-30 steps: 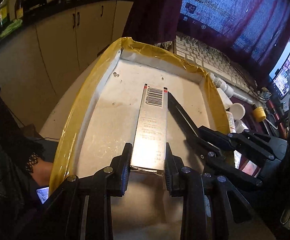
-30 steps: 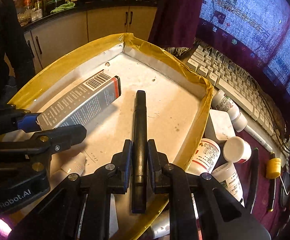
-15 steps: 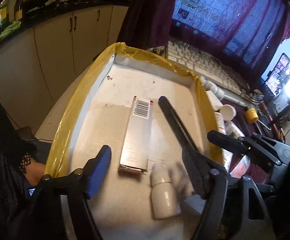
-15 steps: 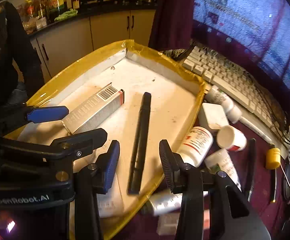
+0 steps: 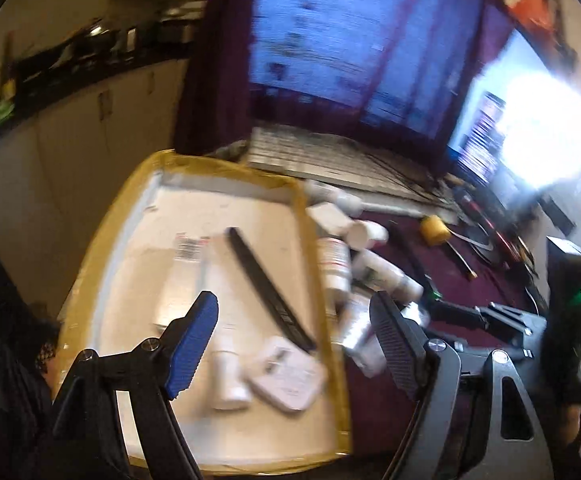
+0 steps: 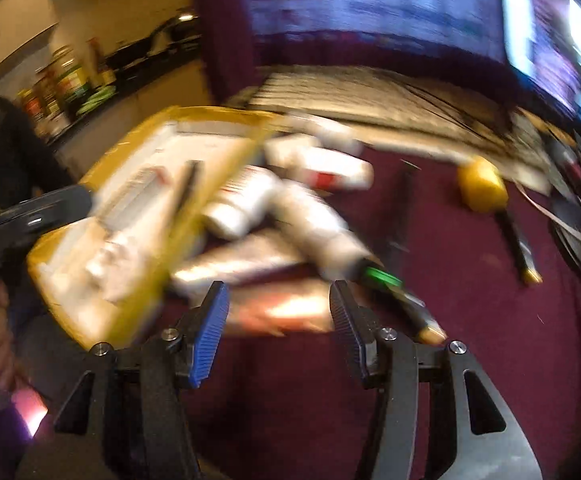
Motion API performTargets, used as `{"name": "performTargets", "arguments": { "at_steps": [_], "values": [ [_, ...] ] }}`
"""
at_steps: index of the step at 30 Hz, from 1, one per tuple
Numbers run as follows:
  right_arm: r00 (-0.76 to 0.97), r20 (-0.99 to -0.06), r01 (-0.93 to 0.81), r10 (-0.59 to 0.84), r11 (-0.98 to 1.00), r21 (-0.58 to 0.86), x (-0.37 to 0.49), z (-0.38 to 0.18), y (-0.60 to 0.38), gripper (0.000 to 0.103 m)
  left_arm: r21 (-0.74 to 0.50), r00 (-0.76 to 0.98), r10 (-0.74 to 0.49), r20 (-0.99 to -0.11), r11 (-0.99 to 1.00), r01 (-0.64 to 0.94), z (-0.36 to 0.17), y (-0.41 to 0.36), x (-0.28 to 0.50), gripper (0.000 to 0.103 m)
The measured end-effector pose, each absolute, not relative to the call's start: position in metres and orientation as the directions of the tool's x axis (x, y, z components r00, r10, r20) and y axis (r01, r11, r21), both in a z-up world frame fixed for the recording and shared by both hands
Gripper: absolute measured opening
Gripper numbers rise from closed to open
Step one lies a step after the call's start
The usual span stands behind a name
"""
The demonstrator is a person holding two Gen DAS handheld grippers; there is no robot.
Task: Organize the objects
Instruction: 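Withdraw both grippers from the tray back over the desk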
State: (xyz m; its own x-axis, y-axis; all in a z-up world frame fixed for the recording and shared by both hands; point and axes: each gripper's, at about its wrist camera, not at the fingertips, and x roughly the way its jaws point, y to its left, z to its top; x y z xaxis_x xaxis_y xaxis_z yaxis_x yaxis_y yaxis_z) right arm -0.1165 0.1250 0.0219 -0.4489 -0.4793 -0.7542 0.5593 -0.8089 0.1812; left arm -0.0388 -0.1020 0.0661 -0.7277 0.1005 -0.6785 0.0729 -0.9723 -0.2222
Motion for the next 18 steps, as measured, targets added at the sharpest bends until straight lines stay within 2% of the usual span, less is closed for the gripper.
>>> {"name": "performTargets", "arguments": {
  "at_steps": [6,18],
  "values": [
    [-0.499,-0.749,0.451,-0.435,-0.869,0.204,-0.131,0.020,0.174,0.051,-0.199,-0.694,0.146,-0.705,-0.980,-0.005,0.059,-0.064,-0.050,0.073],
    [-0.494,-0.756,0.452,-0.430,-0.869,0.200,-0.144,0.011,0.177,0.051,-0.157,-0.636,0.180,-0.751,-0.983,-0.094,0.036,-0.023,-0.052,0.073]
  ]
}}
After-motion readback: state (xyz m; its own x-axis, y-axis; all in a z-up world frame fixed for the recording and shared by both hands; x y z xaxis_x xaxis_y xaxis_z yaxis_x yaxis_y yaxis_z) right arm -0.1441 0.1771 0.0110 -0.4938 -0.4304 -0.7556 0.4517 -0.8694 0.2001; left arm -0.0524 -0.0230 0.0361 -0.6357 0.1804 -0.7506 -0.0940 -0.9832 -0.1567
